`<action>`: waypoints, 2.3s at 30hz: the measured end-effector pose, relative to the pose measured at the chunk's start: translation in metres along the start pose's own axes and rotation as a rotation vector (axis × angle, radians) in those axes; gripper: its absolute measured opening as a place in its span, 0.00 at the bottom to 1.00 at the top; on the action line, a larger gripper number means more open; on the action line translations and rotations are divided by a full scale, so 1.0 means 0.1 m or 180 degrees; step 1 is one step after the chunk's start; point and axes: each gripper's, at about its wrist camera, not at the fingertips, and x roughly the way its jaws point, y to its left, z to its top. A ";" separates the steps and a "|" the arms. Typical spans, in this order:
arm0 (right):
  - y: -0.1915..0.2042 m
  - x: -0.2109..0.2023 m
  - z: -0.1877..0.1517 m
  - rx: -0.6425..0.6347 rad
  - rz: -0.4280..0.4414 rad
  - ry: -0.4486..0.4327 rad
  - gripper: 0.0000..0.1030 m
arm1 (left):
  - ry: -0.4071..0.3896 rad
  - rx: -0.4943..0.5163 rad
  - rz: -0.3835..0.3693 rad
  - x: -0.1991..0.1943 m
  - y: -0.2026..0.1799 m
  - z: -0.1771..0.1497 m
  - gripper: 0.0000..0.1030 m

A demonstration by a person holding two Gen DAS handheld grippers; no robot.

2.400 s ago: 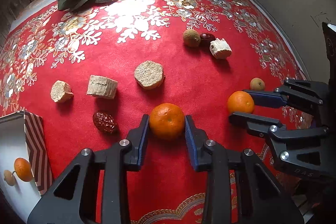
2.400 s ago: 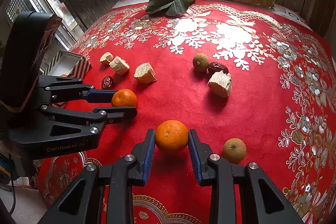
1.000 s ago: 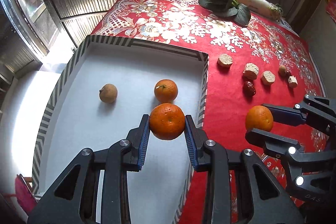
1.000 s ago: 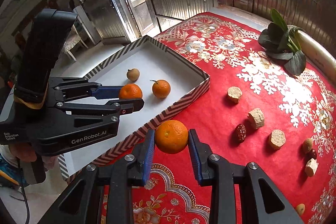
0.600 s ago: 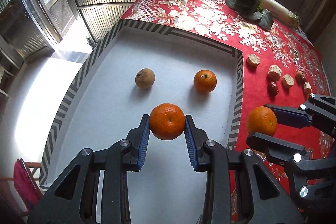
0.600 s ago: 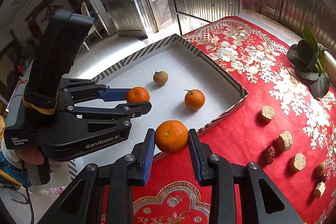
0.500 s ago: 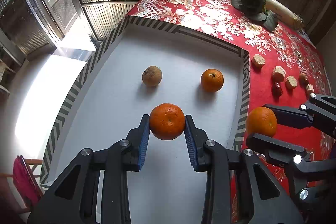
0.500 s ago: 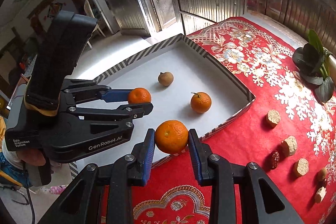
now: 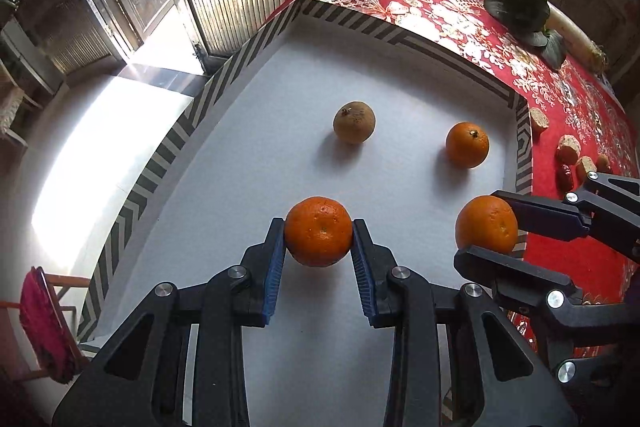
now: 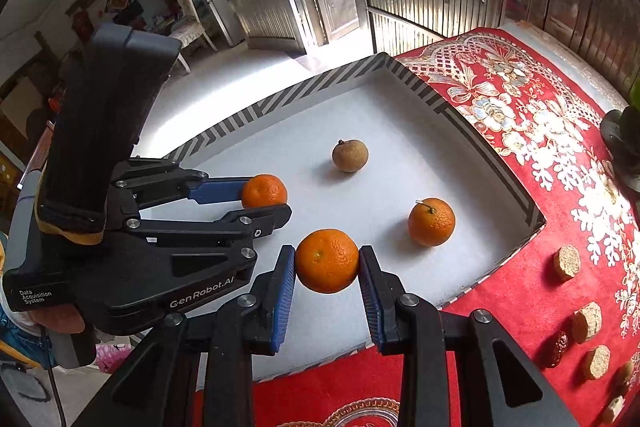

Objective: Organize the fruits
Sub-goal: 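Carry both oranges into the white box and open both tools, then move both tools back over the cloth toward the red date and longan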

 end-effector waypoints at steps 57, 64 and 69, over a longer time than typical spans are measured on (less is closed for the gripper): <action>-0.98 -1.02 -1.12 0.1109 -0.0746 -0.0360 0.37 | -0.0292 0.0590 -0.0445 -0.32 -1.08 0.24 0.58; -1.20 -1.23 -1.52 0.1423 -0.0929 -0.0363 0.37 | -0.0199 0.0933 -0.0681 -0.22 -1.60 0.20 0.58; -1.34 -1.45 -1.77 0.1632 -0.1099 -0.0439 0.37 | -0.0071 0.1079 -0.0805 -0.09 -1.93 0.19 0.58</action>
